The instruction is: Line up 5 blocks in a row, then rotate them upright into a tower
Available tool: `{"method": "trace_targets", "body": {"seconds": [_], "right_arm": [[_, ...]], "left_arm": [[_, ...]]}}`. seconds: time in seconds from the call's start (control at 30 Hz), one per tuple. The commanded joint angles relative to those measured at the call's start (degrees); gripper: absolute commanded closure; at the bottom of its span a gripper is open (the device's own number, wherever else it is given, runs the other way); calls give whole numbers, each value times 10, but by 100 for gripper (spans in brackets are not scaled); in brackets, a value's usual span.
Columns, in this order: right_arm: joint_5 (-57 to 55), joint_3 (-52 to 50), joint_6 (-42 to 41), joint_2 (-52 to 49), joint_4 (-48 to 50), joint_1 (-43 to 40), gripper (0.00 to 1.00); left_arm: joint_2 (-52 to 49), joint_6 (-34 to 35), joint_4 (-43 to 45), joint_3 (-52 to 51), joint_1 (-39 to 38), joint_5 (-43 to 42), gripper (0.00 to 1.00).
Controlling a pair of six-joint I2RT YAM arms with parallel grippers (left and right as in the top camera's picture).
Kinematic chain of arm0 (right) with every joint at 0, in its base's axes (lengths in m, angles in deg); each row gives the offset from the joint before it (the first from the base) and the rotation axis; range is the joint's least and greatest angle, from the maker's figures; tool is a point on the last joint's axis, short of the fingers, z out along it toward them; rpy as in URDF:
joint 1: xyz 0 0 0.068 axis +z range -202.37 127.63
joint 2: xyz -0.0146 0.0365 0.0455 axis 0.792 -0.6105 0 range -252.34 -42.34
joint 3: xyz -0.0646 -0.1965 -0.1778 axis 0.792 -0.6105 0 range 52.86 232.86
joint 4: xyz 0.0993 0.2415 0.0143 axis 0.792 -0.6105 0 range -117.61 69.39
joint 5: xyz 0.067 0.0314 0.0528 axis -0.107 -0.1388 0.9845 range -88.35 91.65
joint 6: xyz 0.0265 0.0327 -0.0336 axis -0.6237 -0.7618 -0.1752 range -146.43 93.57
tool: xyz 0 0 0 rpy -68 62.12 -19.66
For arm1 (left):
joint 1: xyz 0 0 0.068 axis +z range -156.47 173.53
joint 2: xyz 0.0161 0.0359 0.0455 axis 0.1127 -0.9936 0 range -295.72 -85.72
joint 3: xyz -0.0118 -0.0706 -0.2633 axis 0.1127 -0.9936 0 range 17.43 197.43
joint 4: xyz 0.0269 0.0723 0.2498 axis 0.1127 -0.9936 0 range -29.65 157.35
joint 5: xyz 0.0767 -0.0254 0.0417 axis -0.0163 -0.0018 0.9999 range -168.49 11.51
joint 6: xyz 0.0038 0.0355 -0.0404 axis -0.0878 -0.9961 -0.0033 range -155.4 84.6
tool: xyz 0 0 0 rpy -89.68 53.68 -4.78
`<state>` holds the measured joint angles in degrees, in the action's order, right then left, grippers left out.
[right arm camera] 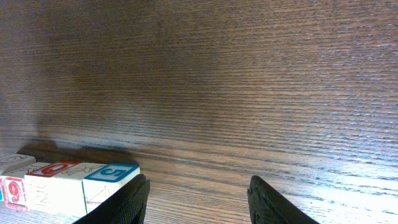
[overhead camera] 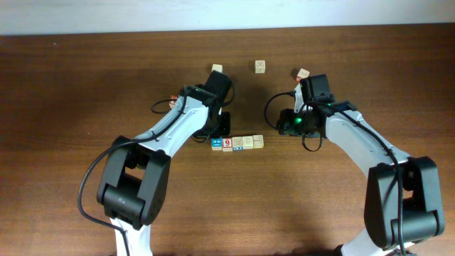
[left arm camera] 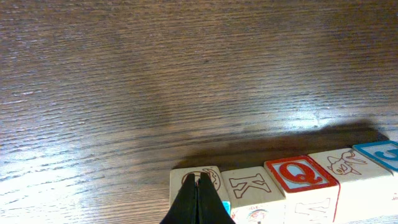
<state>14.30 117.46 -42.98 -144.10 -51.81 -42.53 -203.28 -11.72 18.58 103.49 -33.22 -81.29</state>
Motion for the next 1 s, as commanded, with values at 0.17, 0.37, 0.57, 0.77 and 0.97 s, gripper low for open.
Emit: {"method": "trace_targets", "body": {"seconds": [0.17,0.37,0.57,0.77,0.97], "right_arm": [[-9,0,-5,1,2,-2,48],[-9,0,-5,1,2,-2,48],[-9,0,-5,1,2,-2,48],[-9,0,-5,1,2,-2,48],[-9,0,-5,1,2,-2,48]], "left_arm": [[-7,9,-2,-8,-3,-9,100],[-7,9,-5,-8,-3,-10,100],[-7,9,-7,-8,-3,-13,100],[-7,9,-10,-8,-9,-14,100],[-7,2,1,6,-5,-1,99]]}}
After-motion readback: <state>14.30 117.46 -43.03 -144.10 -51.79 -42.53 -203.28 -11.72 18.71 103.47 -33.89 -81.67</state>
